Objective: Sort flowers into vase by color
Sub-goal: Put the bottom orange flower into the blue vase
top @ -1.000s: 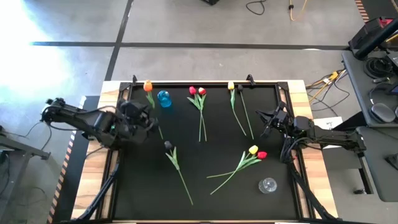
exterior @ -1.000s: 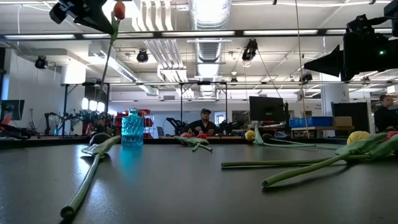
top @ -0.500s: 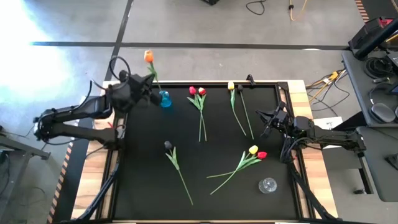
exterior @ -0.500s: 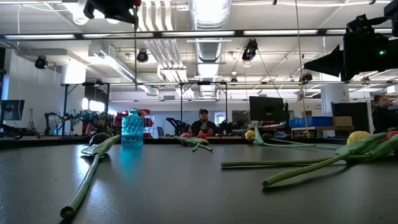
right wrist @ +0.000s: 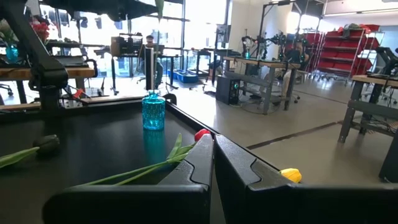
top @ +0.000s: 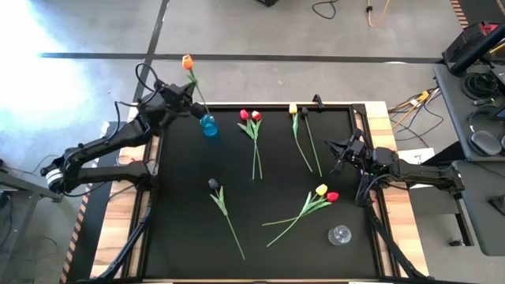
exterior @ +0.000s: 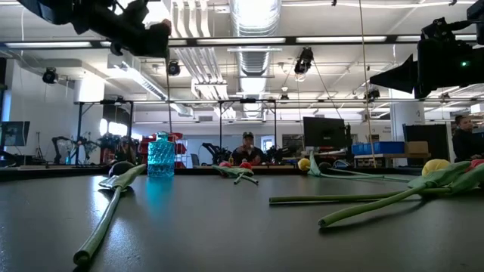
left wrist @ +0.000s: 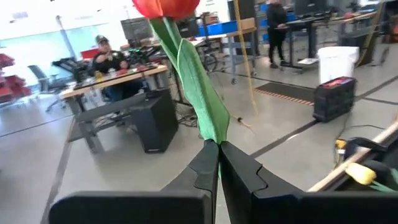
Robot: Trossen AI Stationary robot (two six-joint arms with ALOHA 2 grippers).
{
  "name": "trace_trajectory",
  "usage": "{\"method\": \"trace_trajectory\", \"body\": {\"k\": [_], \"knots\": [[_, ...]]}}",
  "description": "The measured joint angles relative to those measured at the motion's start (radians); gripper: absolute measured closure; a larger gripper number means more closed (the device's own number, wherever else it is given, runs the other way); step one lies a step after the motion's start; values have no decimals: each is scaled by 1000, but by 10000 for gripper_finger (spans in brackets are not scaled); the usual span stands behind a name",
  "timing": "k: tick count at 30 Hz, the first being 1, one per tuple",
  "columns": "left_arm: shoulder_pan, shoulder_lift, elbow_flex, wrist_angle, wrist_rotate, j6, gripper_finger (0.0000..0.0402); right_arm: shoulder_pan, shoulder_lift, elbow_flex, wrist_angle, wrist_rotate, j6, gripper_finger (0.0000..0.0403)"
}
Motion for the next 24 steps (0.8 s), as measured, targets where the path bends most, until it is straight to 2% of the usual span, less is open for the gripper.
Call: {"method": "trace_trajectory", "body": {"k": [14, 24], "knots": [[-14, -1, 137, -145, 29, 82, 401, 0, 0, 0, 0, 0, 0, 394], [-14, -1, 106, -158, 47, 149, 401, 0, 0, 0, 0, 0, 0, 394]]}}
